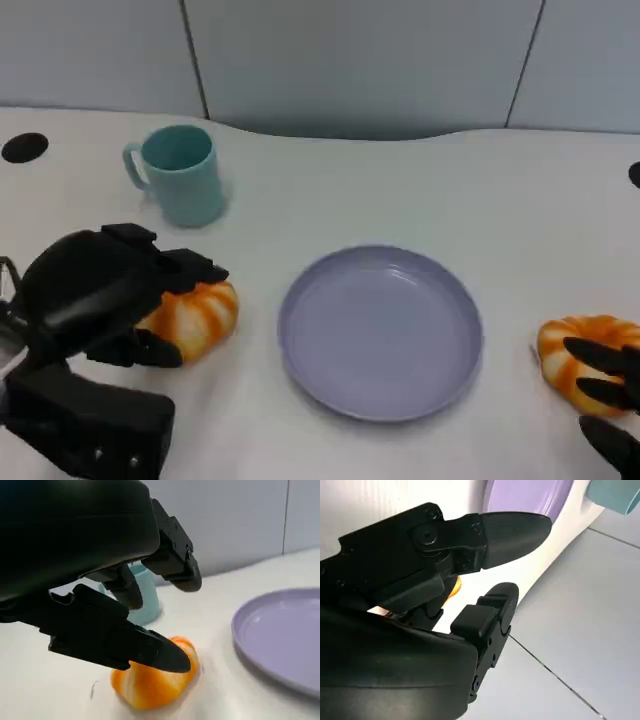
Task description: Grasp the bread from the table and place it into the plate.
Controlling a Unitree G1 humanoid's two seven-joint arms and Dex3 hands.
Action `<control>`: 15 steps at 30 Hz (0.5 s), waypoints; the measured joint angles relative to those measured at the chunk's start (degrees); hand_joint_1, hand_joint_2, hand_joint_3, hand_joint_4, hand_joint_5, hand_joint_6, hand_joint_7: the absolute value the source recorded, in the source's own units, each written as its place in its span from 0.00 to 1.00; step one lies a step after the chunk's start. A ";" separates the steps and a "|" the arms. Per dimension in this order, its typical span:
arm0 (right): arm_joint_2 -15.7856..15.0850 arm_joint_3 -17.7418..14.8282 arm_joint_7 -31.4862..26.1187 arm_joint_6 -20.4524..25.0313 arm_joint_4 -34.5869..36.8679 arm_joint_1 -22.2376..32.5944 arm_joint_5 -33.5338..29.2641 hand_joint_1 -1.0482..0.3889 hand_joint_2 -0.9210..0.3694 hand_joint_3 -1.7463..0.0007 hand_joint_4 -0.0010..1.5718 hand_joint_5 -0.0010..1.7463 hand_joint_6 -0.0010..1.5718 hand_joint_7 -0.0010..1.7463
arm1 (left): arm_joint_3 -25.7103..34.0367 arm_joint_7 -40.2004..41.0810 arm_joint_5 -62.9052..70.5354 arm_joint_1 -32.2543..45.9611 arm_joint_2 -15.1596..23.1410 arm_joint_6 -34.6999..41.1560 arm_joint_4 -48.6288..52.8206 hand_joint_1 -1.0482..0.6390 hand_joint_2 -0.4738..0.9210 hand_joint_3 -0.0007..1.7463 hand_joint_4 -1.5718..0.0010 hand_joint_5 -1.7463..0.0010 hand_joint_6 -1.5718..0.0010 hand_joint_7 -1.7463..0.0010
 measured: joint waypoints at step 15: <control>0.54 0.10 -0.07 0.42 -1.19 0.43 0.17 0.47 0.00 0.80 0.60 0.01 0.50 0.00 | -15.66 -13.78 3.07 -22.02 -5.44 8.75 27.19 0.20 0.92 0.00 0.99 1.00 0.93 1.00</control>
